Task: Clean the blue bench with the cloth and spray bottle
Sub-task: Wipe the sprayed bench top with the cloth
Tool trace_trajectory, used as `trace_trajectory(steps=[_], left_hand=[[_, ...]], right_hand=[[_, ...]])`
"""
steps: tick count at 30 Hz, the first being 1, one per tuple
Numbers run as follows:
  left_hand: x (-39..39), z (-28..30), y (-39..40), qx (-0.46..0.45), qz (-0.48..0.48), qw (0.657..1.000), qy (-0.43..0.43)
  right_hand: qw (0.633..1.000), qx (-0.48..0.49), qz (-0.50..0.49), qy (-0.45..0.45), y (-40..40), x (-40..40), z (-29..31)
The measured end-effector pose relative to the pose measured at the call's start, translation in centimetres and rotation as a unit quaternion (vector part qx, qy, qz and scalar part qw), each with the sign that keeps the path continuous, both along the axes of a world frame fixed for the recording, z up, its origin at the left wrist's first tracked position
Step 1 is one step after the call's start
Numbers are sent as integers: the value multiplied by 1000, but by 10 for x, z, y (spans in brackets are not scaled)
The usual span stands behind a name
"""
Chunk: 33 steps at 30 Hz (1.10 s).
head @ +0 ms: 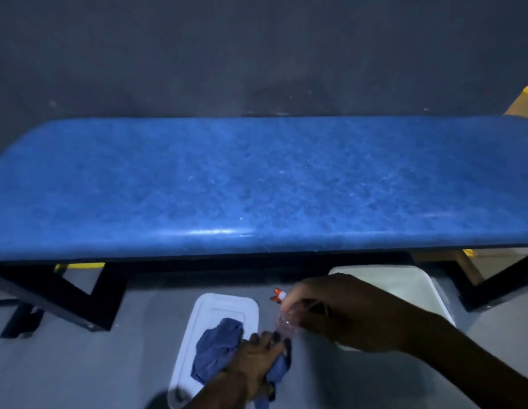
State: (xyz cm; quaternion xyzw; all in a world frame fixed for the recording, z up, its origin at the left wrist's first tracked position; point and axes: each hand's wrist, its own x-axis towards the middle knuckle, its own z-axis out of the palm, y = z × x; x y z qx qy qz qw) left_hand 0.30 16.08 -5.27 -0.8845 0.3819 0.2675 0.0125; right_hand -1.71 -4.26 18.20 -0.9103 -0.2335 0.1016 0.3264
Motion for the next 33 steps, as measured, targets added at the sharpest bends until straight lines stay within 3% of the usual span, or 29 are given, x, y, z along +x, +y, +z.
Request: trace_trajectory(steps=[4,7,10,13,16,19,24,27,31,33], left_hand=[[2,92,20,-120,-7,993,-1],[-1,178,50,-261,35,965,14],[9,284,83,-357,30,926,-117],[39,349,112,-361,68,887,-278],[86,356,137,-366,200,843,-338],[142,327,162,-317,320,838,-309],[217,280,166,-313,438,793,-285],[246,283,128,-341,418,803,-254],[225,293,66,-324,268,880,-218],[195,291,72,-324,224,892,-221]], right_hand=[[998,44,-17,-44,-3,10,45],[981,96,-92,-143,1,29,61],[956,97,-125,-249,8,51,62],[950,14,-134,-282,15,73,57],[960,-100,-111,-237,25,85,48],[954,-182,-96,-216,31,88,37],[931,-227,-124,-259,37,87,25],[928,-224,-132,-267,39,89,24],[933,-222,-121,-258,36,89,26],[933,-221,-123,-255,36,88,27]])
